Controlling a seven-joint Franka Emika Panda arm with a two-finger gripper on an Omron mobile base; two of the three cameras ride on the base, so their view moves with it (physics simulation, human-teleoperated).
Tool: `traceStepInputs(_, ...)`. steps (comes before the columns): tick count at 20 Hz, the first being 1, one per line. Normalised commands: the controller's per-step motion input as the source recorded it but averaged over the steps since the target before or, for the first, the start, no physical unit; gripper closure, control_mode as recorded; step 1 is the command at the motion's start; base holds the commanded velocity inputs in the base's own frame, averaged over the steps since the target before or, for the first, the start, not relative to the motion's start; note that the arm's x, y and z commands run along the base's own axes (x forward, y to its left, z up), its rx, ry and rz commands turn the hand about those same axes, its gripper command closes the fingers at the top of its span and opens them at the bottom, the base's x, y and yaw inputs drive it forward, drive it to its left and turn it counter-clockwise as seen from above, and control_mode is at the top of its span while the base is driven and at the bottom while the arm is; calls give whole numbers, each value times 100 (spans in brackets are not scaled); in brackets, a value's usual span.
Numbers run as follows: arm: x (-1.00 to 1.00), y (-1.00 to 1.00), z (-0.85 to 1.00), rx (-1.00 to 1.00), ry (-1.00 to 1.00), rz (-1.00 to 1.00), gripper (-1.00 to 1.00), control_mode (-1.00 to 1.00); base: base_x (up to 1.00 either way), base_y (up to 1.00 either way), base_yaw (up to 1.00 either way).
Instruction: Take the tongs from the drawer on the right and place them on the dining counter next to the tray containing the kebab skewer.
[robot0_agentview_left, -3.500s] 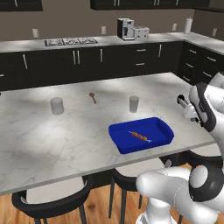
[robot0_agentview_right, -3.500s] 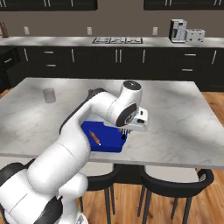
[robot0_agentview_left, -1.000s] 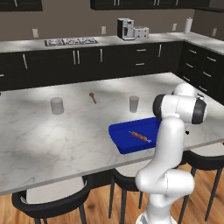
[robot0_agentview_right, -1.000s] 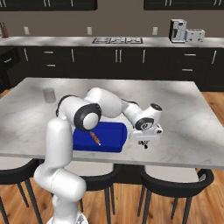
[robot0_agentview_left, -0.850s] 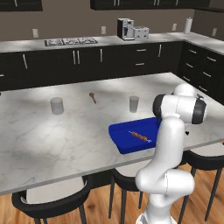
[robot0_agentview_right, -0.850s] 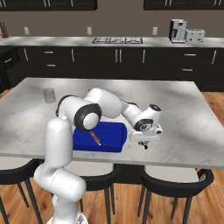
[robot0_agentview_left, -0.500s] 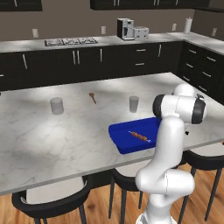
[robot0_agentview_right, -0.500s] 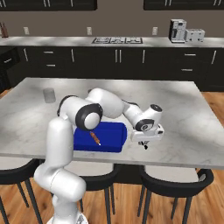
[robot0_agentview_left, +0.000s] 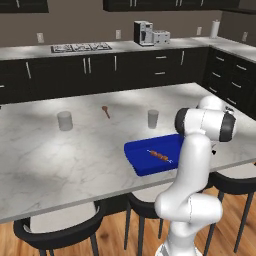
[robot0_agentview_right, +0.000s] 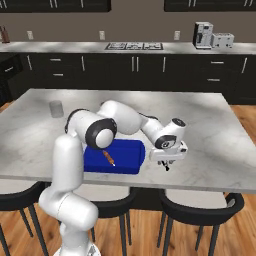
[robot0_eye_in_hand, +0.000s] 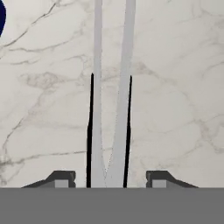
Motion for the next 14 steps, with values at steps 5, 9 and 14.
traceStepInputs(5, -13, 6, 25, -1, -7, 0, -100, -100, 0, 0, 0)
traceStepInputs(9, -33, 5, 93, -2, -9, 0, -100, -100, 0, 0, 0)
traceStepInputs(14, -65, 21, 100, -5, -7, -1, -100, -100, 0, 0, 0)
